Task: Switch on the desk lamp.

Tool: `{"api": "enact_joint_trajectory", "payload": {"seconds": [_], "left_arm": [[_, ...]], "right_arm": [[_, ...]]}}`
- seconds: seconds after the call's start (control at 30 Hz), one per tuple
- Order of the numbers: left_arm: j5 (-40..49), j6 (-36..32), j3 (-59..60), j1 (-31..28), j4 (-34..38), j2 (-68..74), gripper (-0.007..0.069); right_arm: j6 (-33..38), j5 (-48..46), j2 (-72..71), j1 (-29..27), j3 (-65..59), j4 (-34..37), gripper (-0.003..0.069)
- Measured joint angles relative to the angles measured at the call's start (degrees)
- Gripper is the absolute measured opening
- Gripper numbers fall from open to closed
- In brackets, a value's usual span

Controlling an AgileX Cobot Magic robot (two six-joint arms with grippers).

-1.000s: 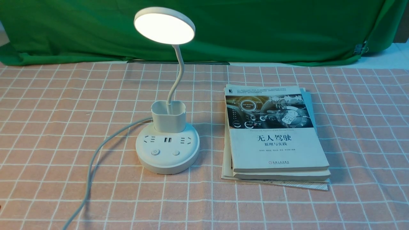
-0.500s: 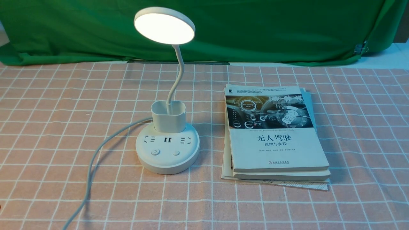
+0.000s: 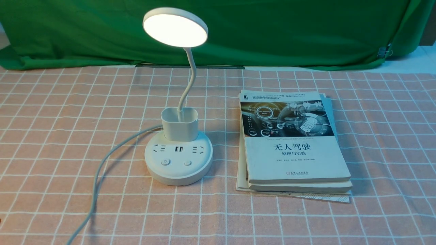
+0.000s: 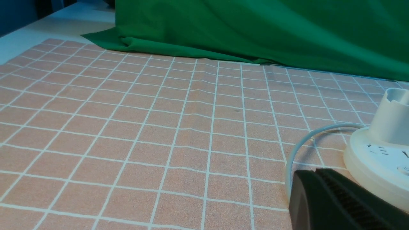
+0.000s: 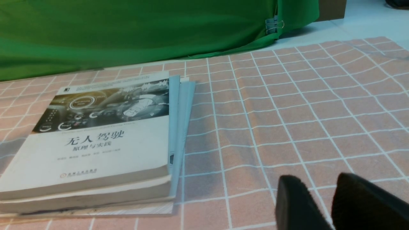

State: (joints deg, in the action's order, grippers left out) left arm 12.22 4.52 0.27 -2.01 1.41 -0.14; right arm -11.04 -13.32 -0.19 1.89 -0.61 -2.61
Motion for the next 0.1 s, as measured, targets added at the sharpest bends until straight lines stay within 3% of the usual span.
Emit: {"api": "enact_joint_trajectory", "payload": {"seconds": [0.1], "left_arm": [[0.0, 0.0, 0.0, 0.0, 0.0, 0.0, 0.0021]], "right_arm": [[0.0, 0.0, 0.0, 0.0, 0.0, 0.0, 0.0242]]}}
